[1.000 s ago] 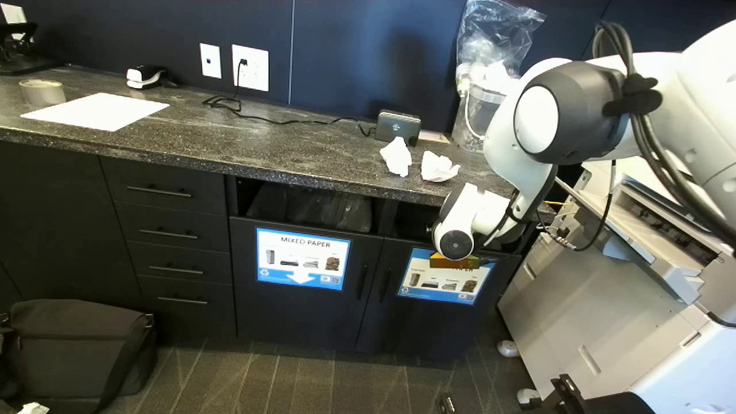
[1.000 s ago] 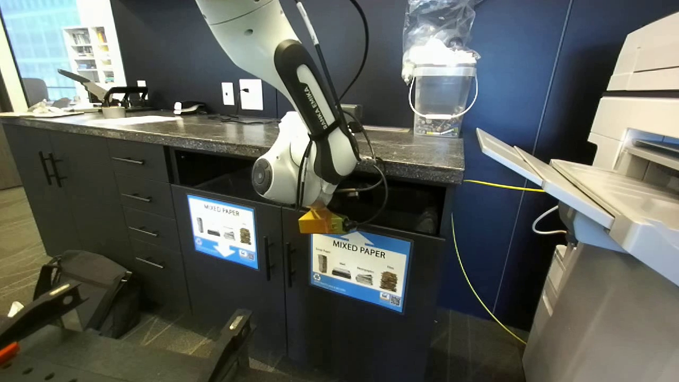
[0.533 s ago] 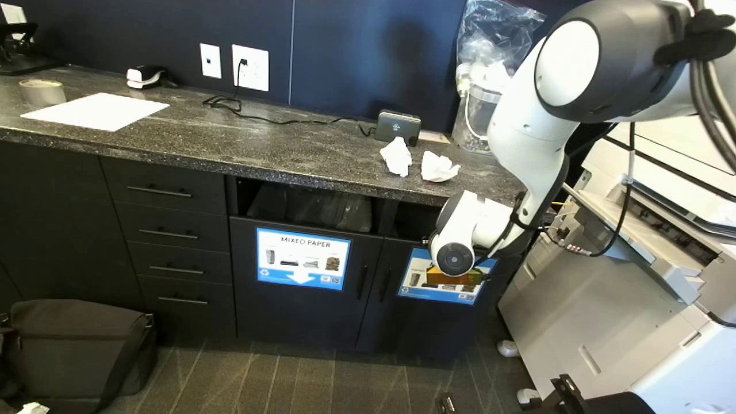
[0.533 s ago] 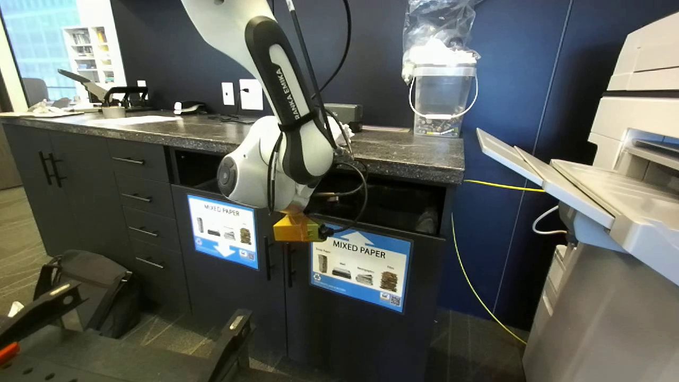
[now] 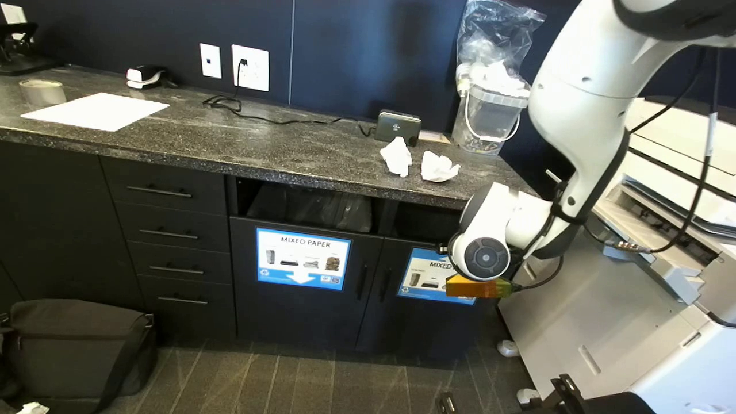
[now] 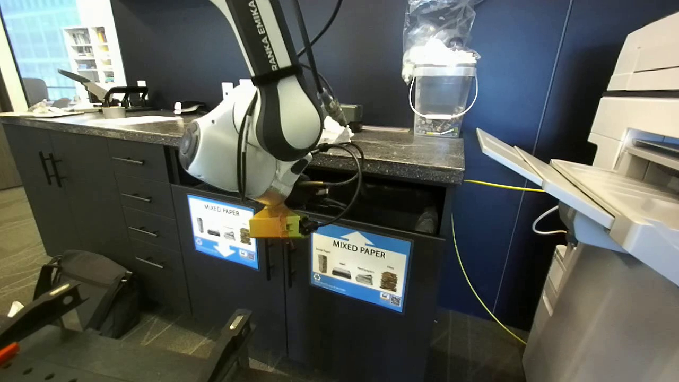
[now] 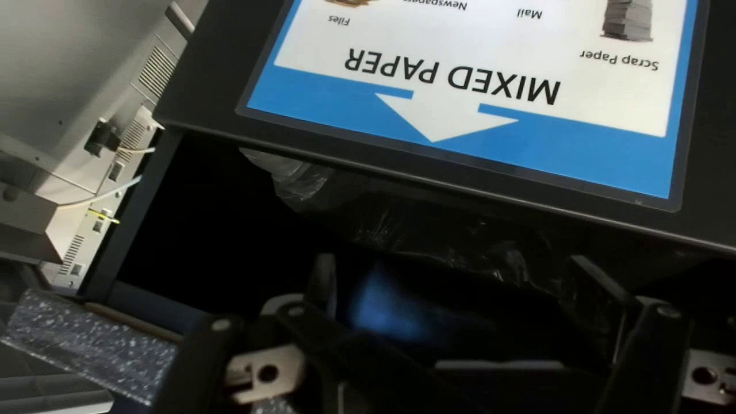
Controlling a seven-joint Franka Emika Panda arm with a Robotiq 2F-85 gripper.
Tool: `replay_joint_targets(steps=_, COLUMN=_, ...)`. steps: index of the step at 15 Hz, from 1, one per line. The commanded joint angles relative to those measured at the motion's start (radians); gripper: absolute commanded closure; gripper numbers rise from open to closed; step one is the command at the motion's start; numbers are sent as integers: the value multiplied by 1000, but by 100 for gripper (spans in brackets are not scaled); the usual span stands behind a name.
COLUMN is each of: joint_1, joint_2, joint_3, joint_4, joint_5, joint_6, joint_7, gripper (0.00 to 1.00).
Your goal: Pick up two paper trash from the base top and put them in the mixed paper bin on the left
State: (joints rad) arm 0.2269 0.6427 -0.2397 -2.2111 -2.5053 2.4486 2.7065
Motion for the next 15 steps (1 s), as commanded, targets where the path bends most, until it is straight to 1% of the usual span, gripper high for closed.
replay_joint_targets(steps=1, joint_1=-11, joint_2=-242, joint_3=-33, joint_4=-124, joint_5=-17, joint_6=177, joint_7=-49, gripper=0)
replay_joint_targets(steps=3, joint_1=-31, joint_2=-338, joint_3=-57, joint_4=-126, joint_5=-16, joint_6=330, joint_7=-78, gripper=0)
replay_joint_targets(steps=4, joint_1=-197, joint_2=-401, joint_3=74, joint_4=-129, joint_5=18, joint_6=377, joint_7=-180, gripper=0)
replay_joint_targets(steps=5, joint_1=-218, joint_2=-443, joint_3=73, joint_4=-123, joint_5=55, joint_6=453, joint_7=-219, gripper=0)
replay_joint_targets(steps=6, joint_1=-256, joint_2=-478, joint_3=84, joint_4=-110, joint_5=109, joint_6=536, joint_7=-273, gripper=0)
replay_joint_targets(steps=7, joint_1=-286, joint_2=-512, joint_3=77, joint_4=-106, joint_5=180, joint_6=604, joint_7=-356, gripper=0)
replay_joint_targets(steps=8, joint_1=-211, joint_2=-524, joint_3=-39, joint_4=-85, joint_5=257, joint_6=684, joint_7=-411, gripper=0)
replay_joint_targets(steps=10, joint_1=-223, joint_2=-548, joint_3=-116, joint_4=-84, joint_5=439, joint_6=794, joint_7=-577, gripper=0)
replay_joint_targets(steps=12, joint_1=-205, joint_2=-506, joint_3=-187, joint_4=-77, joint_5=599, joint_6=850, joint_7=-681, gripper=0)
replay_joint_targets(steps=13, joint_1=-336, joint_2=-501, joint_3=-73, joint_4=-95, joint_5=691, joint_6=861, joint_7=-756, gripper=0)
replay_joint_targets(steps=14, joint_1=-346, joint_2=-490, joint_3=-70, joint_4=-116, joint_5=771, joint_6=867, joint_7=-804, gripper=0)
replay_joint_targets(steps=15, joint_1=-358, joint_2=-471, joint_3=-45, joint_4=-130, joint_5=854, joint_6=851, joint_7=-843, gripper=0)
